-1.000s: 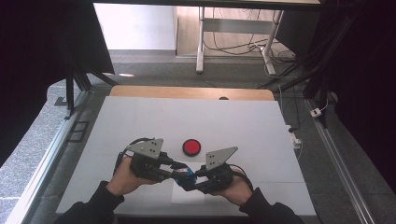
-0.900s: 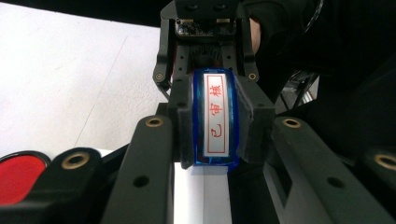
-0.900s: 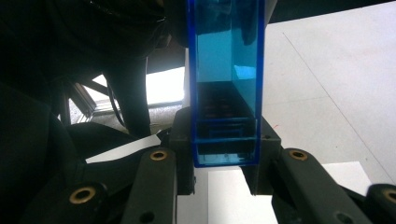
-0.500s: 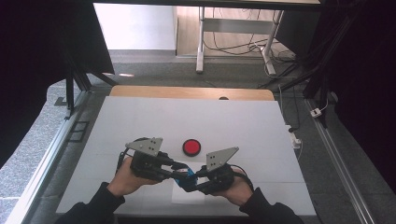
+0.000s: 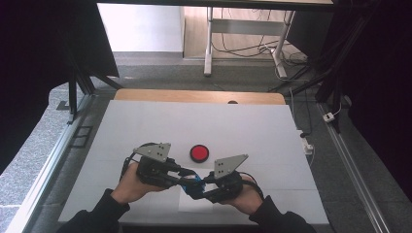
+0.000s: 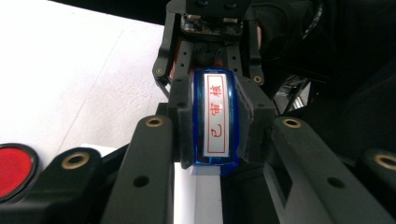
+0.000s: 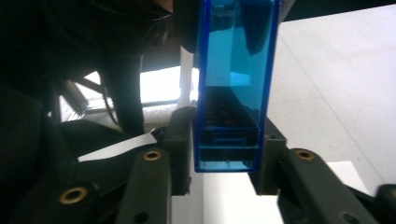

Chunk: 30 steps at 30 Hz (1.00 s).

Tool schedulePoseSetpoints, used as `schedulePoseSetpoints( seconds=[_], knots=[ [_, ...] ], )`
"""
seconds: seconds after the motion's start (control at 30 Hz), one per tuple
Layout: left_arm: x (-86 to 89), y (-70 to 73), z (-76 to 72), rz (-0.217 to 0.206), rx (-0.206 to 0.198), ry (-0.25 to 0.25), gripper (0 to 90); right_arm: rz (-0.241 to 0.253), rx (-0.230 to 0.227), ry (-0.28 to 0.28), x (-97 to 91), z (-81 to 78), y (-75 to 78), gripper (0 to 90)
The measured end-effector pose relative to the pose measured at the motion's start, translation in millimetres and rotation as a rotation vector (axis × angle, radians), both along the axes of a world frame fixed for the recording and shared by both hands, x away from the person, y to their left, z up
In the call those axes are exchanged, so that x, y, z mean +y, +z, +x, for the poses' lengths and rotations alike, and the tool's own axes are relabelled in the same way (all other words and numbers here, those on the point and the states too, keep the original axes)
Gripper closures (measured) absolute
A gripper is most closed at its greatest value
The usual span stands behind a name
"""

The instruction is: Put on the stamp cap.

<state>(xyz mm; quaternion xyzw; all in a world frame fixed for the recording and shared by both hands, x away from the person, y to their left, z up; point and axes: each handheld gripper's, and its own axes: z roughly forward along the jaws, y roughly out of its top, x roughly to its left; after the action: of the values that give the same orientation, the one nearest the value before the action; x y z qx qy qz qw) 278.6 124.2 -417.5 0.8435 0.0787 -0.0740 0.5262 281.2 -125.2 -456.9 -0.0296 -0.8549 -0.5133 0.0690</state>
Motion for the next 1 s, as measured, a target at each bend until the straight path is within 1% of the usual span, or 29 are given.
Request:
schedulePoseSetpoints(
  seconds=[0.03, 0.1, 0.2, 0.37, 0.47, 0.63, 0.83, 0.93, 1.0],
  knots=[
    [0.6, 0.4, 0.0, -0.002, -0.001, 0.005, 70.6, -0.001, -0.007, -0.005, -0.6, 0.8, 0.1, 61.1],
    [2.1, 1.4, -0.1, -0.004, -0.006, 0.014, 70.6, 0.001, -0.001, -0.028, -1.8, 1.2, 0.0, 57.8],
    [4.3, 3.1, 0.1, 0.000, -0.011, 0.029, 70.6, 0.004, 0.013, -0.045, -3.8, 2.5, -0.2, 55.5],
    [6.6, 4.2, -0.1, 0.007, -0.010, 0.062, 70.6, 0.005, 0.018, -0.069, -5.2, 1.9, 0.6, 50.8],
    [8.4, 5.5, -0.3, 0.019, -0.013, 0.078, 70.5, -0.005, 0.019, -0.080, -6.6, 1.2, 1.3, 49.0],
    [11.6, 7.1, -1.0, 0.033, -0.023, 0.105, 70.5, -0.018, 0.026, -0.113, -10.5, 0.5, 2.5, 46.9],
    [14.1, 6.6, -1.8, 0.049, -0.018, 0.127, 70.5, -0.044, 0.020, -0.155, -15.5, 0.0, 3.7, 41.5],
    [15.8, 5.4, -1.7, 0.058, -0.015, 0.141, 70.4, -0.070, 0.002, -0.190, -17.3, -1.3, 4.0, 37.7],
    [16.8, 4.2, -1.6, 0.065, -0.011, 0.157, 70.4, -0.079, -0.003, -0.202, -18.8, -2.7, 3.9, 36.2]
  ],
)
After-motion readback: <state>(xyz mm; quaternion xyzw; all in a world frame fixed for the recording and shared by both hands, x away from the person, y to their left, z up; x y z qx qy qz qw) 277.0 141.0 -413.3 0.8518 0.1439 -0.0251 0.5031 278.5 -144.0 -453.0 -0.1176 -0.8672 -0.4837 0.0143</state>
